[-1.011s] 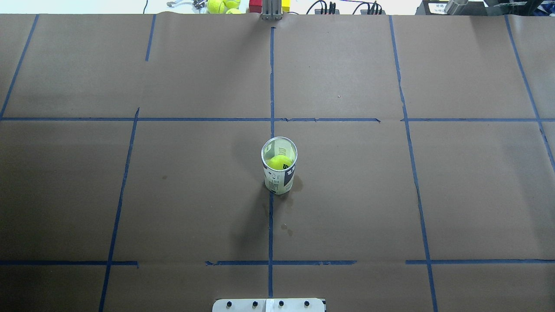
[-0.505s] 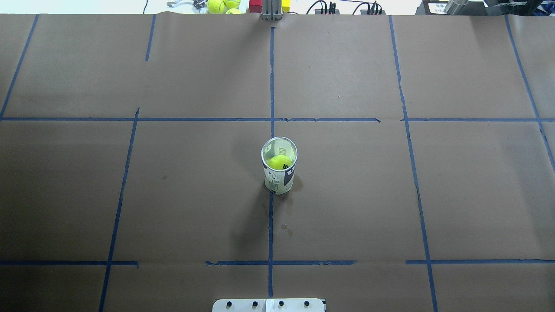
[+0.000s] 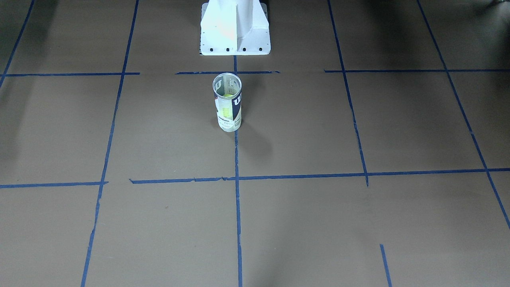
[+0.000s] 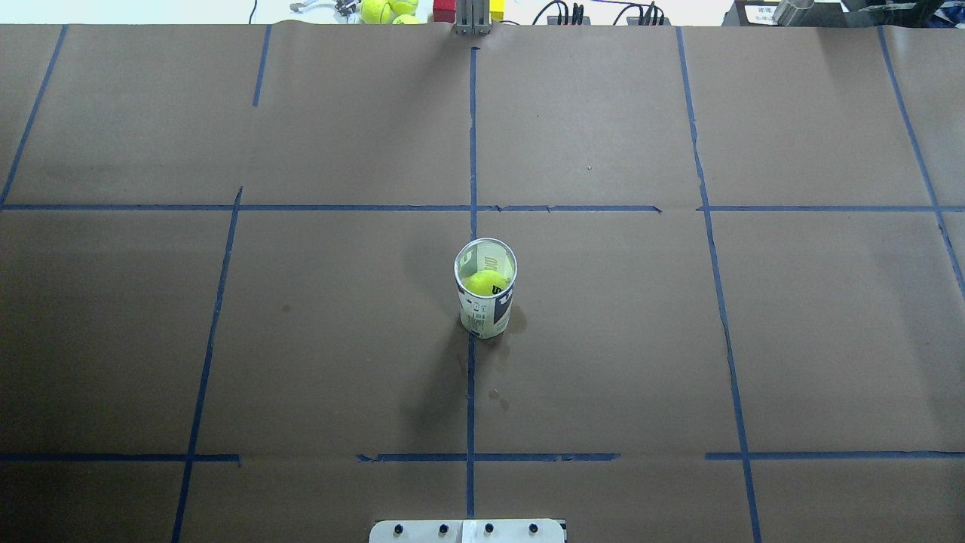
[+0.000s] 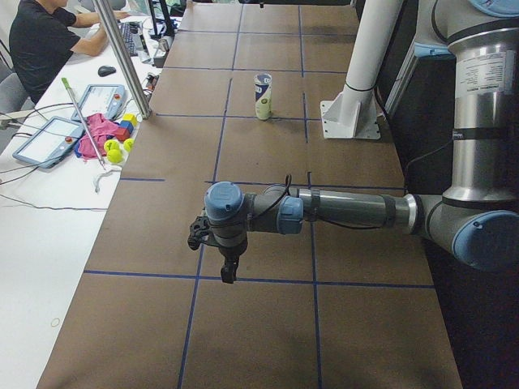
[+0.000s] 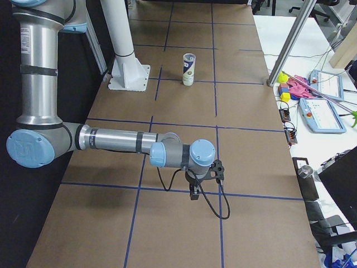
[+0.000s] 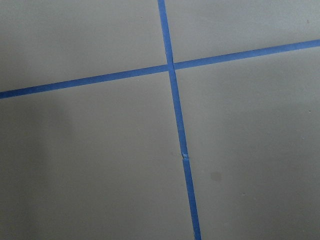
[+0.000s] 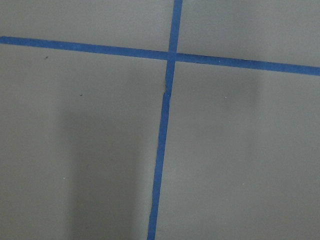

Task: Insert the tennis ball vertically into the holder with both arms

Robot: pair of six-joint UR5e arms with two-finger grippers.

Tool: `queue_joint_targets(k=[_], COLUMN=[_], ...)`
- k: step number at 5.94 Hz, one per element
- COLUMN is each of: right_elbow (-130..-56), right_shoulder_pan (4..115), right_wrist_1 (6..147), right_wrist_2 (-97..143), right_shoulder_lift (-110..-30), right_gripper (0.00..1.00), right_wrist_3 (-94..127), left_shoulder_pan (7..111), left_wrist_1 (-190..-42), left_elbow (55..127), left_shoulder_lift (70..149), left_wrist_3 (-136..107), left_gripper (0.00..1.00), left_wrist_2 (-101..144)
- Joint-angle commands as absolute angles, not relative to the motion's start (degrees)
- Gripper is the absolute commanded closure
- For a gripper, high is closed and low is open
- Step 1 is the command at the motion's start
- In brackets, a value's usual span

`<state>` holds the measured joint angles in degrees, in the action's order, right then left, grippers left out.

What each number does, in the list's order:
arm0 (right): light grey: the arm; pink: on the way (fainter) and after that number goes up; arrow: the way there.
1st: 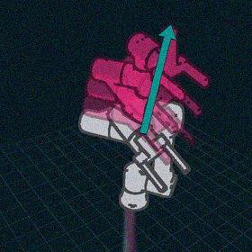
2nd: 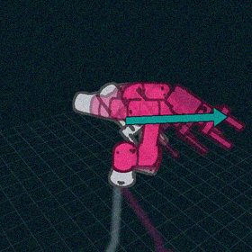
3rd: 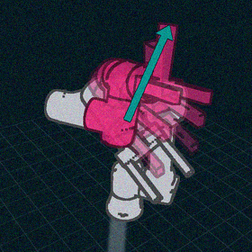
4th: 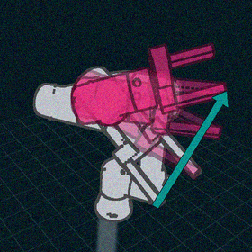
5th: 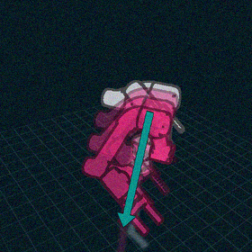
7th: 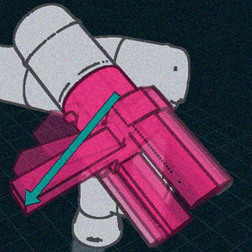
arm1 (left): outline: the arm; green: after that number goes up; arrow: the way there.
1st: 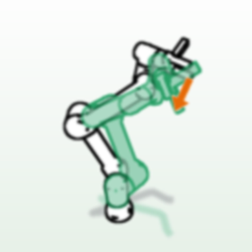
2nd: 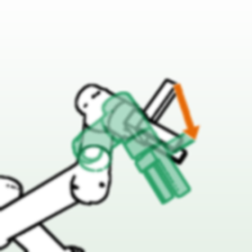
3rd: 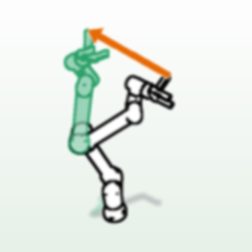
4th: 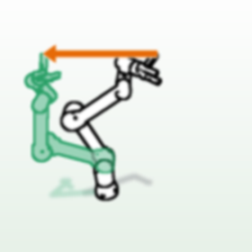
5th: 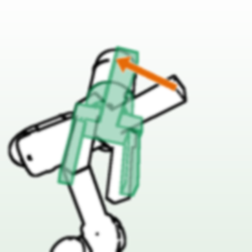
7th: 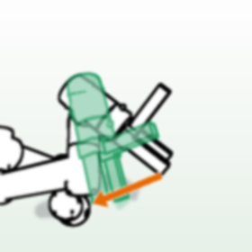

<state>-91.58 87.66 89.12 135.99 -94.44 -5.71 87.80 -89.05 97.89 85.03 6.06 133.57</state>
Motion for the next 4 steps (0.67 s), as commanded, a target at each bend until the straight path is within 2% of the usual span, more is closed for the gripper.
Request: queue_joint_targets(k=[1,4], right_elbow=[-91.58,-91.84], right_shoulder_pan=[87.63,87.63], right_wrist_1=[89.12,88.77], right_wrist_2=[136.14,136.58], right_shoulder_lift=[-94.48,-94.83], right_gripper=[0.00,0.00], right_wrist_3=[-5.63,-5.71], left_shoulder_pan=[87.80,87.71], left_wrist_1=[-89.12,-89.03], left_elbow=[97.74,97.91], left_shoulder_lift=[84.99,84.90], left_wrist_3=[6.06,6.06], left_gripper=[0.00,0.00], left_wrist_2=[133.59,133.51])
